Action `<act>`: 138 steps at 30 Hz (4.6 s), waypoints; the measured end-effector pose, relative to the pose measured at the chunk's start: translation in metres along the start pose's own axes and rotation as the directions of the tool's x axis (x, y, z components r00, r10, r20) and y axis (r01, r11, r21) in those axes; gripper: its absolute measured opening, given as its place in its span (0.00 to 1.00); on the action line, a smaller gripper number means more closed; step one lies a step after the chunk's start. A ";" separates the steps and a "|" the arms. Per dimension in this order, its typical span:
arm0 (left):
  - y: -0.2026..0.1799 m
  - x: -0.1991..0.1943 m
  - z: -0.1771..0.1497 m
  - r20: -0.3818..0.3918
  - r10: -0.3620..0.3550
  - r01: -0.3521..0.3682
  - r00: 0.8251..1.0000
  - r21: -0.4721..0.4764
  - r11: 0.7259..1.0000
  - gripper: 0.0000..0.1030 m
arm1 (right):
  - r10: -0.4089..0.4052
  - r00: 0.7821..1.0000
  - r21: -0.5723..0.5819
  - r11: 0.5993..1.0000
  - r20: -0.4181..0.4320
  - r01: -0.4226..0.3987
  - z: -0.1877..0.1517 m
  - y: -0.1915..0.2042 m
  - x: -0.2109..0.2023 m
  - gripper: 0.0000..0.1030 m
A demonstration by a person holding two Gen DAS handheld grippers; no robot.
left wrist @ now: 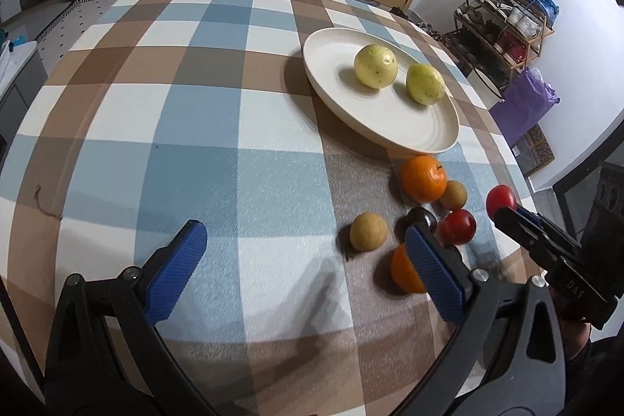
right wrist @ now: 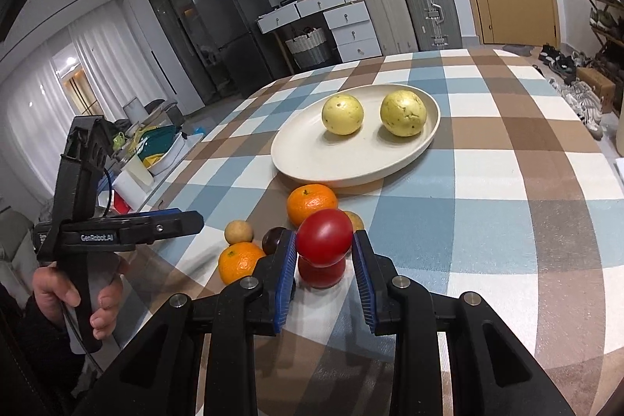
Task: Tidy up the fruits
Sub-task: 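Grasp the red tomato with the right gripper while the left gripper grasps the brown kiwi, then carry the tomato and kiwi onto the plate and open both grippers, then withdraw both grippers from the plate back over the remaining fruits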
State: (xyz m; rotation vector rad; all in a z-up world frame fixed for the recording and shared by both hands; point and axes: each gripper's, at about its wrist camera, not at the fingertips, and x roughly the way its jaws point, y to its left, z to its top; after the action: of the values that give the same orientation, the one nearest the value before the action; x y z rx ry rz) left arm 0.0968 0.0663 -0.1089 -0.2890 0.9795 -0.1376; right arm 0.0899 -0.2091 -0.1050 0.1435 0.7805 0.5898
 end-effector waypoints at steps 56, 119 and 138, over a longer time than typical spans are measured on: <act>-0.055 0.028 0.097 -0.064 -0.214 0.219 0.975 0.090 0.972 0.21 | 0.123 0.992 -0.001 0.992 0.004 -0.123 0.063 -0.008 0.025 0.29; -0.058 -0.011 0.090 0.002 -0.191 0.190 0.982 0.075 0.979 0.42 | 0.018 0.999 0.005 1.000 0.052 -0.018 0.089 -0.003 0.014 0.80; -0.049 -0.038 0.017 0.048 -0.074 0.071 0.996 0.074 0.995 0.82 | -0.090 0.990 -0.033 0.995 0.112 0.094 0.035 0.016 -0.012 0.94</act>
State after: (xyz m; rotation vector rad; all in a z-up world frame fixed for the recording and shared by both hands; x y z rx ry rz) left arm 0.0902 0.0317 -0.0546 -0.2603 0.9120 -0.2307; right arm 0.1006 -0.1995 -0.0672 0.1036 0.6643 0.5046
